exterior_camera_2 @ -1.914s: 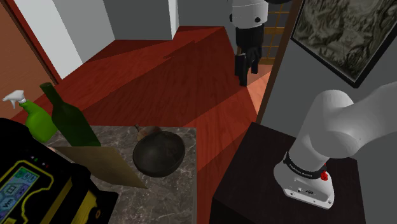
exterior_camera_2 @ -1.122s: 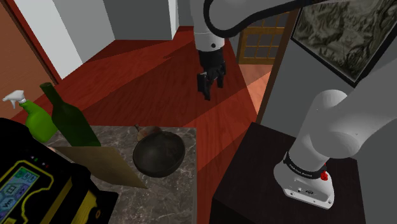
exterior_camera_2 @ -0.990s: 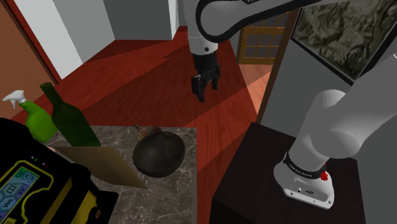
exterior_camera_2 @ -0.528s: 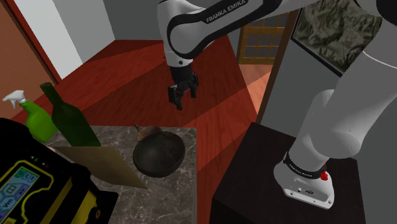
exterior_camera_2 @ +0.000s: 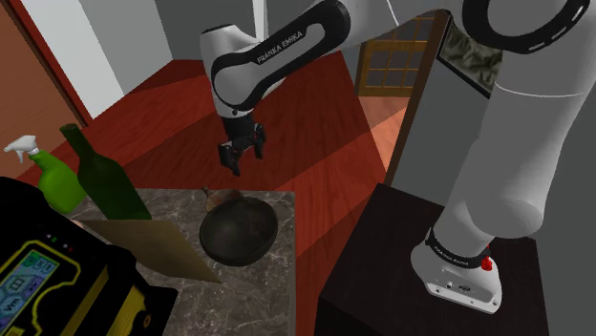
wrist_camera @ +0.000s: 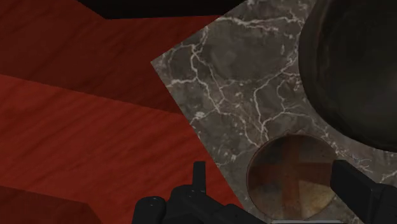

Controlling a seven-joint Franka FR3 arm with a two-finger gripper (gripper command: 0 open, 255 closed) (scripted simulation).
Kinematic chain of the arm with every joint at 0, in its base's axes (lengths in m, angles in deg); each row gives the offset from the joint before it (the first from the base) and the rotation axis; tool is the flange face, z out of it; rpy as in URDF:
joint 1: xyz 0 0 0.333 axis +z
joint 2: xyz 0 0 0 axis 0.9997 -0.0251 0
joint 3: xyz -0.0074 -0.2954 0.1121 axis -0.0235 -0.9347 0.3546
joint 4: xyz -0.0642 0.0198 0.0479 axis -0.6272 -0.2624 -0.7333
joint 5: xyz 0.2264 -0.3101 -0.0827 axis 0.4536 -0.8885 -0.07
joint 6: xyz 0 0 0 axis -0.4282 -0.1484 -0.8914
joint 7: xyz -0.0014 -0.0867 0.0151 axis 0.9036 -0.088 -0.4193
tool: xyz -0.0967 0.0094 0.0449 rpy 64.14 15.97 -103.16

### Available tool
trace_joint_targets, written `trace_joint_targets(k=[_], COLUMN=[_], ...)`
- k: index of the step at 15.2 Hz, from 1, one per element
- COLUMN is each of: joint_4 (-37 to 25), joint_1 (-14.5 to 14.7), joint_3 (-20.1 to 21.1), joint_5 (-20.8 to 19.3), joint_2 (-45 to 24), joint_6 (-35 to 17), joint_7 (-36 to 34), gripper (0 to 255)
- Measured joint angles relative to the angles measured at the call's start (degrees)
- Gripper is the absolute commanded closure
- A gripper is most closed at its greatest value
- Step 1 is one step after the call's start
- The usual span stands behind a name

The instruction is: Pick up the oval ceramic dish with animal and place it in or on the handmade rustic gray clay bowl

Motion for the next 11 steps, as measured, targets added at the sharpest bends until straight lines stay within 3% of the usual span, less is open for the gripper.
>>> trace_joint_targets(k=[11], joint_4=[-26.7], joint_1=[3.0], joint_3=[0.2], joint_5=[-2.3], joint_2=[-24.3], joint_6=[0.3], joint_7=[-2.0], gripper=[0])
